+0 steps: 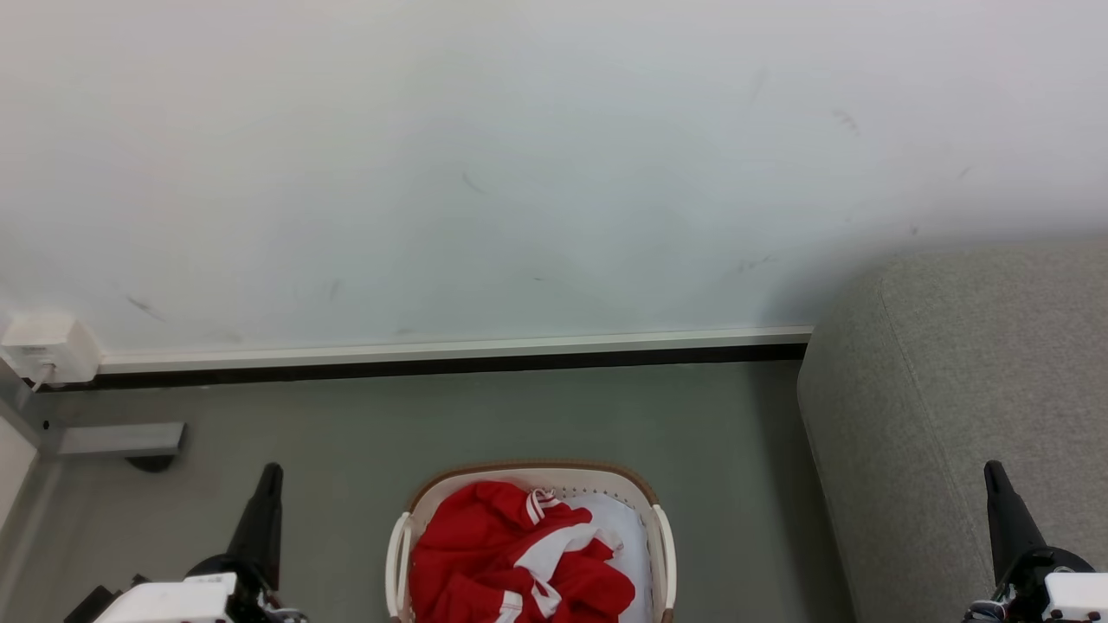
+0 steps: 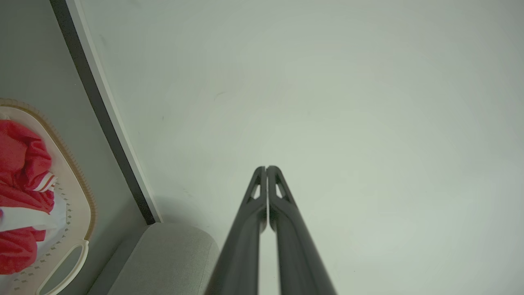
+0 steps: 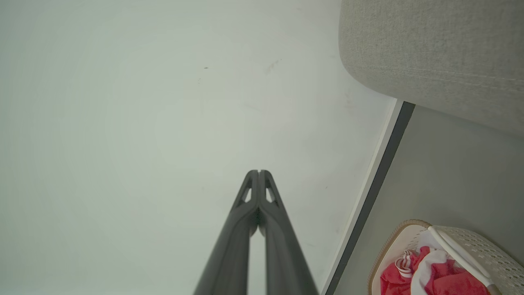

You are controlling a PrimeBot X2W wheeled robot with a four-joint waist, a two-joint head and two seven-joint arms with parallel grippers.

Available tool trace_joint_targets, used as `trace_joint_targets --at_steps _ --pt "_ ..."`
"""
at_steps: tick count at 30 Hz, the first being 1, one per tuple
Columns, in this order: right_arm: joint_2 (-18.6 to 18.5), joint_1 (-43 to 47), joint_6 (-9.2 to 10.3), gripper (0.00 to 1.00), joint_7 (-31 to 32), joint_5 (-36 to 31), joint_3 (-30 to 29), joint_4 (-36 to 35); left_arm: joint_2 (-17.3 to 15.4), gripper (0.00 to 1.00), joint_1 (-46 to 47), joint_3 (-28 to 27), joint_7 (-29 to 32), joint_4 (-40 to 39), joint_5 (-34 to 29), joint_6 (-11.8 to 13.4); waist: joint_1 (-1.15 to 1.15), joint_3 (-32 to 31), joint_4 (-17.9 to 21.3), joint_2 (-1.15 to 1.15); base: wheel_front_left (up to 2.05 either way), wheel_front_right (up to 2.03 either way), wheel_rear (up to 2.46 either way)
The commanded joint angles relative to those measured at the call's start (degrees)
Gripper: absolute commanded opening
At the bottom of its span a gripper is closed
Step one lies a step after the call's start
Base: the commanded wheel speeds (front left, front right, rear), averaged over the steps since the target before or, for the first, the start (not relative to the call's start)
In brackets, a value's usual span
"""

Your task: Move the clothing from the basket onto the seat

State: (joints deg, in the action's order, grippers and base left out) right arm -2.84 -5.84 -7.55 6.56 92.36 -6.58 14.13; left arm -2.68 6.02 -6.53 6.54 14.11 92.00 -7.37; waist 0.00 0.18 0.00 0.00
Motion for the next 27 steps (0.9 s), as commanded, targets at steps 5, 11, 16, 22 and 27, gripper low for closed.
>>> trace_joint_targets --at_steps 5,11,16,22,27 --pt "0.00 -0.72 0.13 0.00 0.10 0.11 -0.13 -0.28 -0.41 0.00 0.44 -0.04 0.17 -0.23 0.81 -0.30 0.00 0.00 0.00 0.00 0.00 0.00 0.00" --pt "0.00 -0.72 0.13 0.00 0.10 0.11 -0.13 -0.28 -0.41 0.00 0.44 -0.04 0.17 -0.23 0.81 -0.30 0.00 0.00 0.00 0.00 0.00 0.00 0.00" --pt "0.00 -0.72 0.13 0.00 0.10 0.11 -0.13 -0.29 -0.41 0.00 0.44 -0.04 0.17 -0.23 0.81 -0.30 0.00 0.00 0.00 0.00 0.00 0.00 0.00" --pt "0.29 0.85 0.00 1.00 -0.08 0.00 0.19 1.21 0.39 1.00 -0.98 0.06 -0.08 1.10 -0.03 0.19 0.00 0.00 0.00 0.00 0.00 0.00 0.00" --pt "0.31 0.60 0.00 1.00 -1.13 0.00 1.48 0.51 0.40 1.00 -0.72 0.53 -1.50 0.59 -0.38 0.16 0.00 0.04 -0.01 0.00 0.00 0.00 0.00"
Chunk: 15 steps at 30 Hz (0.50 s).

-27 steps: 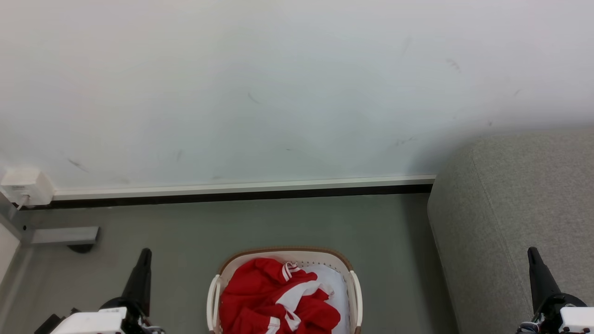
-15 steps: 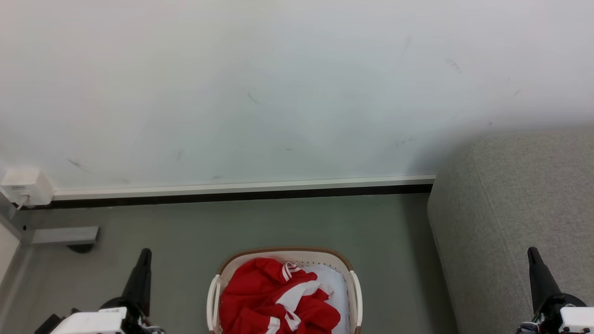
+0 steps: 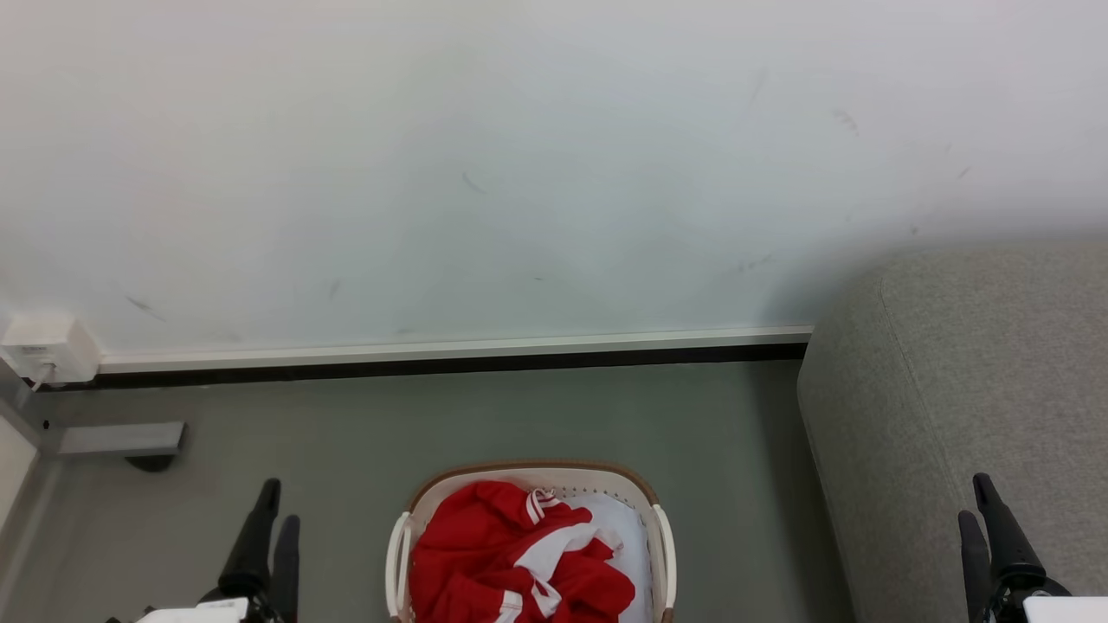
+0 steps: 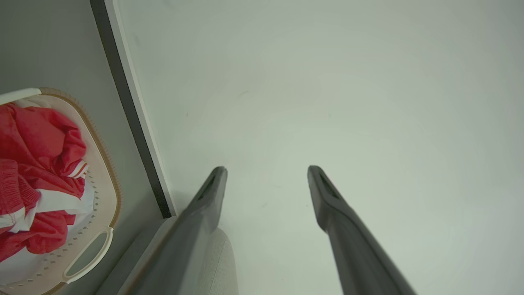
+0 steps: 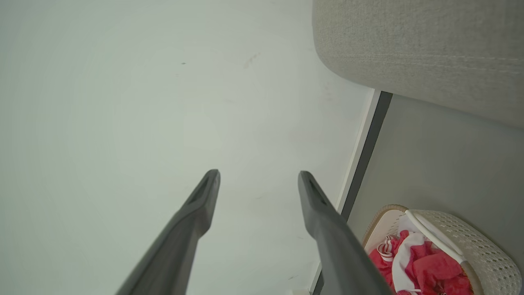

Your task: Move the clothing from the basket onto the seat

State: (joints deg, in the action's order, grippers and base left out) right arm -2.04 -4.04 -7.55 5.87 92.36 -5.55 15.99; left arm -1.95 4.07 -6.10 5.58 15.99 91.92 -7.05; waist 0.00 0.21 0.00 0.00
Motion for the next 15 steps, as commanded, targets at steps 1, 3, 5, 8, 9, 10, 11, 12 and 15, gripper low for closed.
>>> trace_joint_targets --at_steps 1,3,5,8,9,10,11,12,15 --pt "-0.50 -1.27 0.01 1.00 -0.70 -0.03 0.76 -1.55 -0.34 1.00 1.30 0.14 -0.83 -1.45 -0.46 -0.16 0.00 0.01 -0.01 0.00 0.00 0.00 0.00" --pt "-0.52 -1.39 0.01 1.00 -1.21 -0.16 1.35 -2.03 -0.36 1.00 1.44 0.18 -1.41 -1.81 -0.98 -0.17 0.00 0.01 -0.01 0.00 0.00 0.00 0.00" --pt "-0.59 -1.51 0.01 1.00 -1.73 -0.49 1.94 -2.52 -0.38 1.00 1.60 0.18 -1.97 -2.26 -1.81 -0.18 0.00 0.01 -0.01 0.00 0.00 0.00 0.00" --pt "-0.91 -1.81 0.01 1.00 -2.69 -1.44 2.98 -3.36 -0.42 1.00 1.83 0.15 -2.77 -3.06 -3.85 -0.20 0.00 0.00 0.01 0.00 0.00 0.00 0.00" --pt "-1.04 -1.95 0.01 1.00 -3.02 -1.80 3.36 -3.64 -0.43 1.00 1.90 0.20 -3.03 -3.36 -4.78 -0.20 0.00 0.00 0.02 0.00 0.00 0.00 0.00" --pt "-1.19 -2.07 0.01 1.00 -3.34 -2.21 3.75 -3.88 -0.44 1.00 1.95 0.28 -3.30 -3.65 -5.74 -0.21 0.00 0.00 0.04 0.00 0.00 0.00 0.00" --pt "-1.38 -2.21 0.01 1.00 -3.68 -2.70 4.17 -4.06 -0.45 1.00 1.98 0.39 -3.56 -3.92 -6.74 -0.22 0.00 0.00 0.05 0.00 0.00 0.00 0.00" --pt "-1.60 -2.36 0.02 1.00 -3.99 -3.30 4.60 -4.23 -0.46 1.00 1.99 0.48 -3.81 -4.15 -7.80 -0.22 0.00 -0.01 0.07 0.00 0.00 0.00 0.00" --pt "-2.10 -2.76 0.02 1.00 -4.83 -5.35 5.77 -4.58 -0.49 1.00 1.94 0.47 -4.58 -4.59 -10.92 -0.24 0.00 -0.03 0.12 0.00 0.00 0.00 0.00"
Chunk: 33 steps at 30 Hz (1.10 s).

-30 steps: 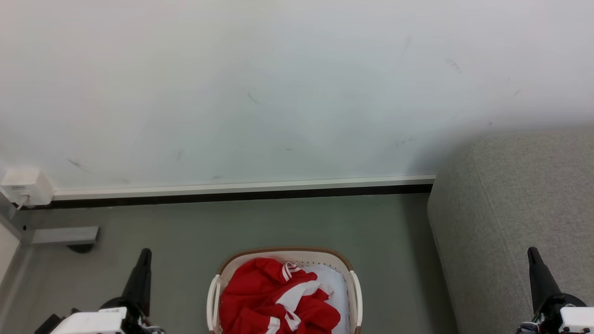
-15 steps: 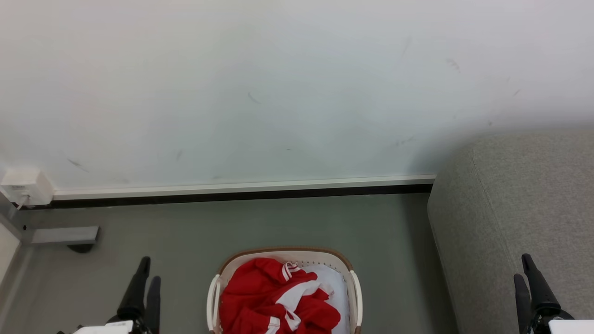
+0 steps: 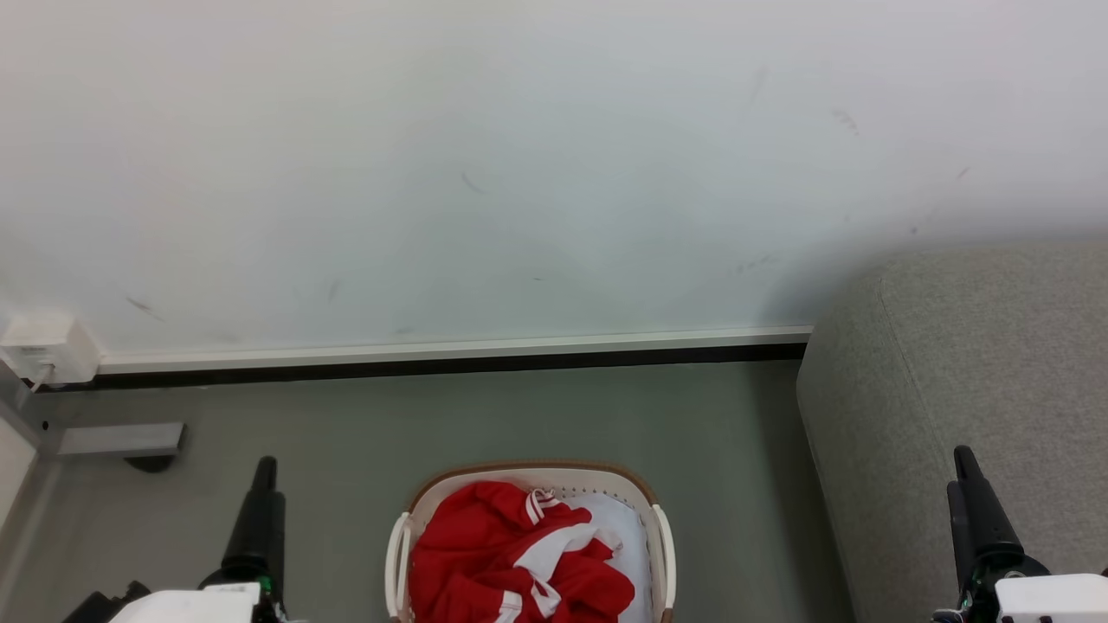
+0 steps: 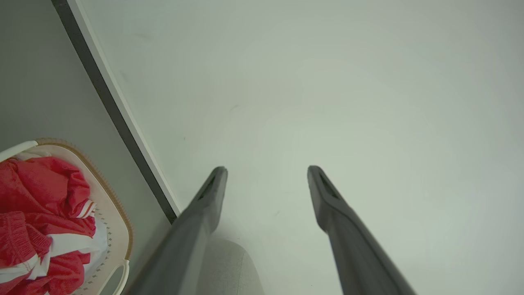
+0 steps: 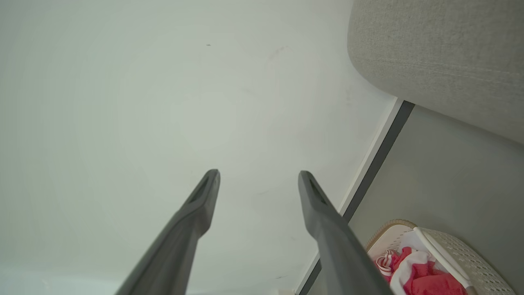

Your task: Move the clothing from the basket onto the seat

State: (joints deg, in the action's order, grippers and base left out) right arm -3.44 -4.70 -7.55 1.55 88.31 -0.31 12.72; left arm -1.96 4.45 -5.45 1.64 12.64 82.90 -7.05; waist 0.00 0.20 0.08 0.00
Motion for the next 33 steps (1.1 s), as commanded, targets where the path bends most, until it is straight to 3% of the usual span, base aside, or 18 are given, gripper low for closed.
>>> trace_joint_targets --at_steps 1,10,12,13,17,24,33 --pt "-0.72 -2.18 0.02 1.00 -0.76 -2.08 0.65 -1.45 -0.49 1.00 1.55 -0.18 -0.91 -1.34 -3.20 -0.24 0.00 -0.02 0.06 0.00 0.00 0.00 0.00" --pt "-0.60 -2.43 0.03 1.00 -2.88 -9.27 2.00 -2.85 -0.59 1.00 1.48 0.35 -2.97 -3.29 -15.46 -0.26 0.00 -0.01 0.28 0.00 0.00 0.00 0.00" --pt "-0.60 -2.43 0.03 1.00 -2.88 -9.27 2.00 -2.85 -0.59 1.00 1.48 0.35 -2.97 -3.29 -15.46 -0.26 0.00 -0.01 0.28 0.00 0.00 0.00 0.00" --pt "-1.08 -2.87 0.03 1.00 -3.75 -13.76 3.05 -3.25 -0.62 1.00 1.47 0.72 -3.86 -4.12 -20.42 0.31 0.00 0.05 0.39 0.00 0.00 0.00 0.00" --pt "-1.44 -3.06 0.03 1.00 -4.17 -16.70 3.43 -3.35 -0.64 1.00 1.42 1.06 -4.28 -4.43 -23.03 0.74 0.00 0.07 0.44 0.00 0.00 0.00 0.00" --pt "-2.64 -3.25 0.04 1.00 -5.56 -27.96 5.44 -2.80 -0.70 1.00 1.16 2.57 -5.67 -4.90 -33.50 2.54 0.00 0.00 0.62 0.00 0.00 0.00 0.00" --pt "-2.99 -3.56 0.05 1.00 -7.23 -36.50 7.60 -1.73 -1.45 1.00 1.09 3.99 -7.38 -4.76 -43.43 4.47 0.00 -0.14 0.82 0.00 0.00 0.00 0.00"
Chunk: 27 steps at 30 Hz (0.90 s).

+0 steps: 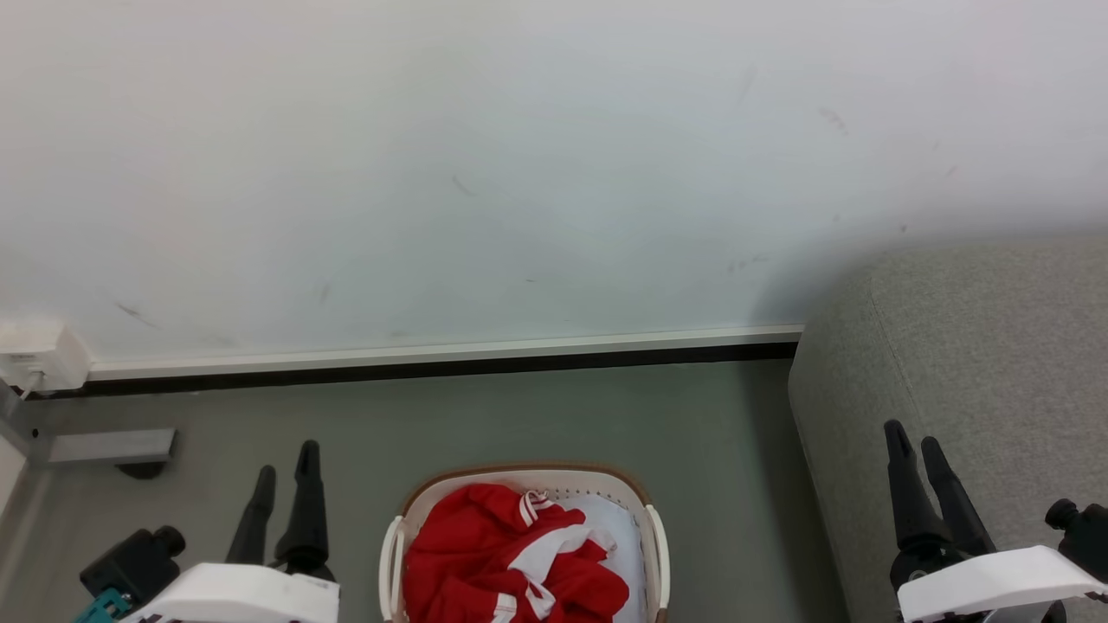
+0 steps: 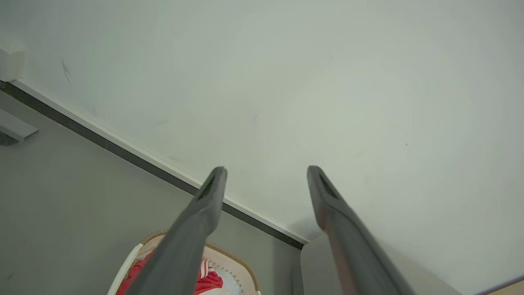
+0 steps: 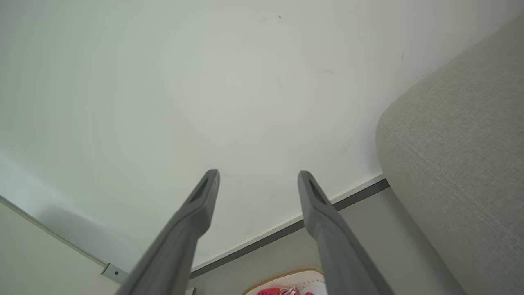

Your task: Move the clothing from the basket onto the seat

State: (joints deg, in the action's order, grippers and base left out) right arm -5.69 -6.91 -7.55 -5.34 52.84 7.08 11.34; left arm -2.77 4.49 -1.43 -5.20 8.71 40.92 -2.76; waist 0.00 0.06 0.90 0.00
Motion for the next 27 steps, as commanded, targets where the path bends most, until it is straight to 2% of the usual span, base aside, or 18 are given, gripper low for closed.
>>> trace_joint_targets --at_steps 1,27 --pt "-0.81 -1.41 0.05 1.00 -0.52 -1.78 0.47 -0.31 -0.69 1.00 1.01 0.08 -0.72 -0.84 -2.14 0.40 0.00 -0.03 0.01 0.00 0.00 0.00 0.00" --pt "-2.37 -2.72 0.07 1.00 -4.59 -15.58 4.98 2.58 -1.07 1.00 0.51 2.36 -4.88 -0.27 -18.49 3.57 0.00 -0.55 0.27 0.00 0.00 0.00 0.00"
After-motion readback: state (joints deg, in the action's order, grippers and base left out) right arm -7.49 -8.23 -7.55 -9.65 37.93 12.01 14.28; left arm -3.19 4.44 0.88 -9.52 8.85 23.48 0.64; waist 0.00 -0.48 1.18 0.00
